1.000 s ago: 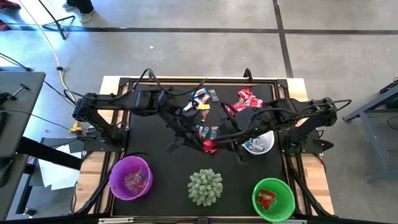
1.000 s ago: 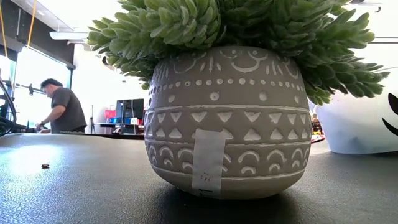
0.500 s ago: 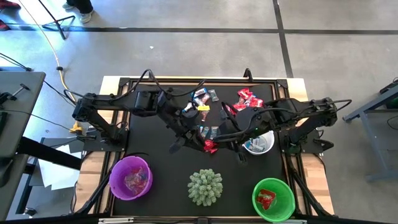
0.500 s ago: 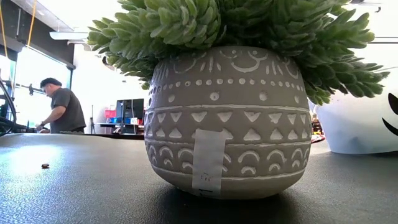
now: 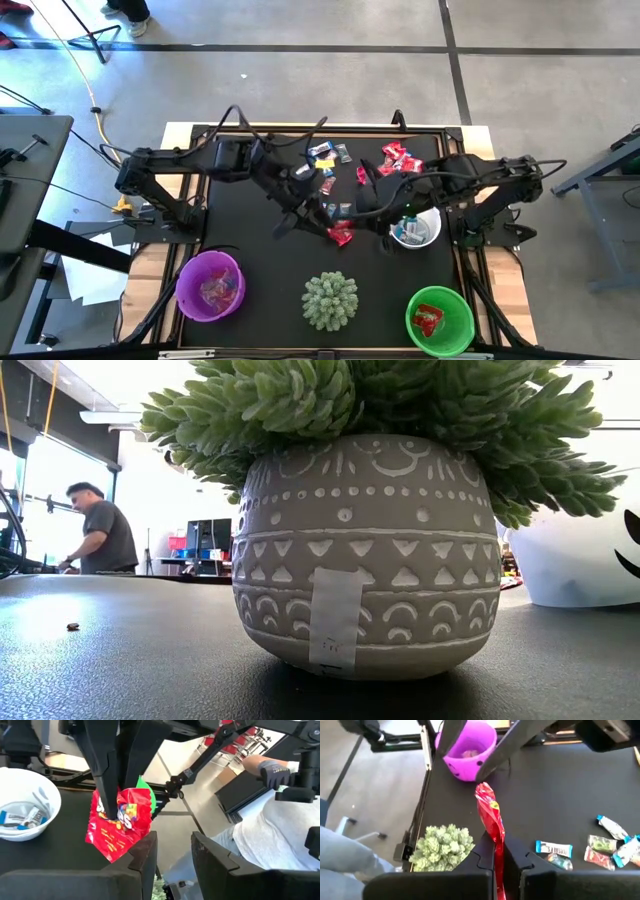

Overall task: Sort candy
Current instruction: Put the red candy wrapper into the green bin

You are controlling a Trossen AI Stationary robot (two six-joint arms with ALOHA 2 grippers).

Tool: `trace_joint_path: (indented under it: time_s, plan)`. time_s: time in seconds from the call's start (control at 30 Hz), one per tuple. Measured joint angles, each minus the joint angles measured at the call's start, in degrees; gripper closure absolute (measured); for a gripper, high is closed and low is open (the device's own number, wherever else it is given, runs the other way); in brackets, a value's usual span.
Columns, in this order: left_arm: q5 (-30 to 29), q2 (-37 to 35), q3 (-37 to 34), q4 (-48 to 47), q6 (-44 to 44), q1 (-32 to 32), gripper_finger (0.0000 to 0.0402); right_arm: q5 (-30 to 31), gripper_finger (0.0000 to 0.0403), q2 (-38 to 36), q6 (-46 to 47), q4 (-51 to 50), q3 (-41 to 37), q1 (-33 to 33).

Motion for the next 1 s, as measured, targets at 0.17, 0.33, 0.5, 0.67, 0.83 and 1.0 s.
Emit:
trace_joint_path:
  time_s: [0.17,0.33,0.5,0.67,0.83,1.0]
  plan:
    - [0.3,0.0,0.0,-3.4,0.0,1.8,0.0293,-0.5,0.0403,-1.0,5.4,-3.5,0.0,-0.9]
    - [0.3,0.0,0.0,-11.2,-0.4,3.3,0.0293,-0.9,0.0403,-2.3,16.2,-11.8,0.0,-1.1]
    - [0.3,0.0,0.0,-15.8,1.7,3.7,0.0293,-1.4,0.0403,-3.4,31.8,-22.7,0.0,1.8]
    - [0.3,0.0,0.0,-19.8,4.7,3.2,0.0293,-7.0,0.0403,-4.0,49.6,-24.3,-0.7,9.6]
    - [0.3,0.0,0.0,-25.2,8.9,3.2,0.0294,-8.4,0.0403,-3.9,69.3,-25.0,-1.1,19.7]
    - [0.0,0.0,0.0,-27.4,13.2,3.3,0.0295,-8.3,0.0403,-3.8,90.1,-25.3,-4.4,28.7]
